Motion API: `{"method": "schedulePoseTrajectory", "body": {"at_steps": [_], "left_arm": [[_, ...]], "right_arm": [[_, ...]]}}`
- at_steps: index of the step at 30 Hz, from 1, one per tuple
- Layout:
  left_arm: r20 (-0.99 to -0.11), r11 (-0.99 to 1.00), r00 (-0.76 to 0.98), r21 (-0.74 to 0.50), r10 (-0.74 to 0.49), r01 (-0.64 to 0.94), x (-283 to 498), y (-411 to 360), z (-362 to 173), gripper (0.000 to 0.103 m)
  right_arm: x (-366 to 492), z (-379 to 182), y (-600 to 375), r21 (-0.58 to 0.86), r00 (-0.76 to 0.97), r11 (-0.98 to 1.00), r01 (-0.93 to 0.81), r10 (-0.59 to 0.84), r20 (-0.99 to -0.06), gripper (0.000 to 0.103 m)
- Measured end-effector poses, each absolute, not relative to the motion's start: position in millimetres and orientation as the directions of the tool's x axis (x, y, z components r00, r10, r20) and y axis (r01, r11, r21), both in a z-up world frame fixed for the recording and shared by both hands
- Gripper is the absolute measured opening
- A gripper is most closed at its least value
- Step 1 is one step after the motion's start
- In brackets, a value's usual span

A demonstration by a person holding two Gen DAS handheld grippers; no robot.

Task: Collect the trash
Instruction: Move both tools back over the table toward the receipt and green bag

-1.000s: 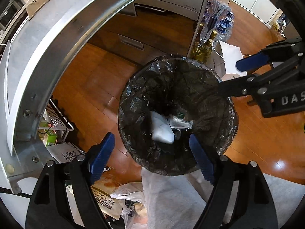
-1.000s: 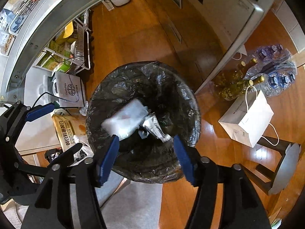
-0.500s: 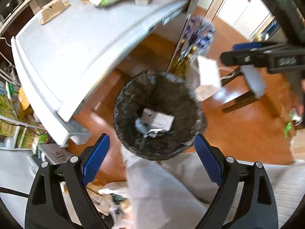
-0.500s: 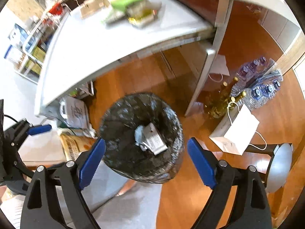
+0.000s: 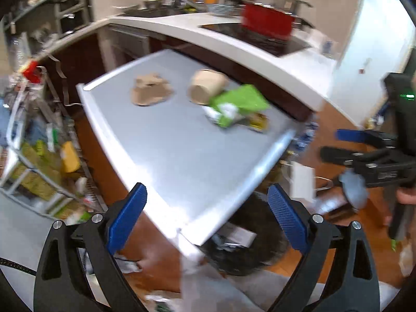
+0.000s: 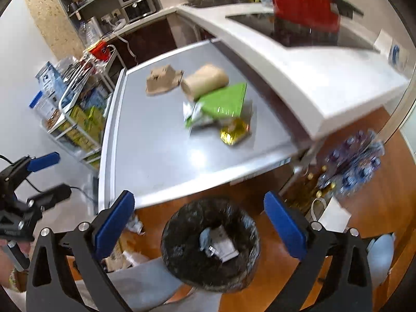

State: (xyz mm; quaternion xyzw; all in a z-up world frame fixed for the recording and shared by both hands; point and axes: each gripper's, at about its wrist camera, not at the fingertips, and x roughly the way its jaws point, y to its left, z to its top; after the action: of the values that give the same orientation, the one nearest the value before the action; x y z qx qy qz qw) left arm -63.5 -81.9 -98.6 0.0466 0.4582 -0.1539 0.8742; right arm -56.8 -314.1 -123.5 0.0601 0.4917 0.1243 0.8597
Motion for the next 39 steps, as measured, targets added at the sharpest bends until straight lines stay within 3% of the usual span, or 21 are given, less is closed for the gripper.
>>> {"method": "schedulePoseTrajectory", "body": {"at_steps": [10, 20, 22, 25, 28, 31, 39], "left_arm": [[-0.821, 0.966, 0.518, -0.148, -0.239, 0.210, -2.1, -22.3, -98.0, 0.095], [-0.817, 0.954, 0.502, -0.185, -0.283, 0.237, 40.7, -9.4, -100.3, 0.095], [-0.820, 0.954, 0.498, -0.181, -0.280, 0.238, 47.1, -5.6, -103.3, 0.095], [-0.831, 0.956, 0.484, -0.186, -0.276, 0.225, 55.8, 2.3, -109.7, 0.095], [-0.839, 0.956, 0.466, -0.205, -0.283, 0.211, 64.4, 11.5, -115.8, 0.095], [-0.844, 0.956, 0.457, -0.209, -0.283, 0.205, 73.0, 17.4, -119.5, 0.095], [-0.838, 0.953, 0.461, -0.206, -0.290, 0.224, 85.7, 20.3, -119.3, 0.095]], "right_arm": [[12.9, -134.5, -300.1, 0.240, 0.482, 0.965, -0.108, 0.262, -0.836, 0.098], [110.9, -207.6, -282.8, 0.232, 0.349, 0.970, -0.074, 0.243, -0.905, 0.098], [117.0, -215.1, -282.0, 0.289, 0.328, 0.955, -0.065, 0.294, -0.898, 0.098], [113.2, -218.1, -267.5, 0.482, 0.249, 0.872, -0.082, 0.486, -0.838, 0.098], [94.4, -206.9, -236.4, 0.575, 0.191, 0.794, -0.199, 0.606, -0.772, 0.098], [71.8, -193.0, -208.0, 0.558, 0.150, 0.774, -0.299, 0.616, -0.774, 0.098], [61.4, -157.8, -207.6, 0.320, 0.164, 0.835, -0.447, 0.428, -0.889, 0.098]]}}
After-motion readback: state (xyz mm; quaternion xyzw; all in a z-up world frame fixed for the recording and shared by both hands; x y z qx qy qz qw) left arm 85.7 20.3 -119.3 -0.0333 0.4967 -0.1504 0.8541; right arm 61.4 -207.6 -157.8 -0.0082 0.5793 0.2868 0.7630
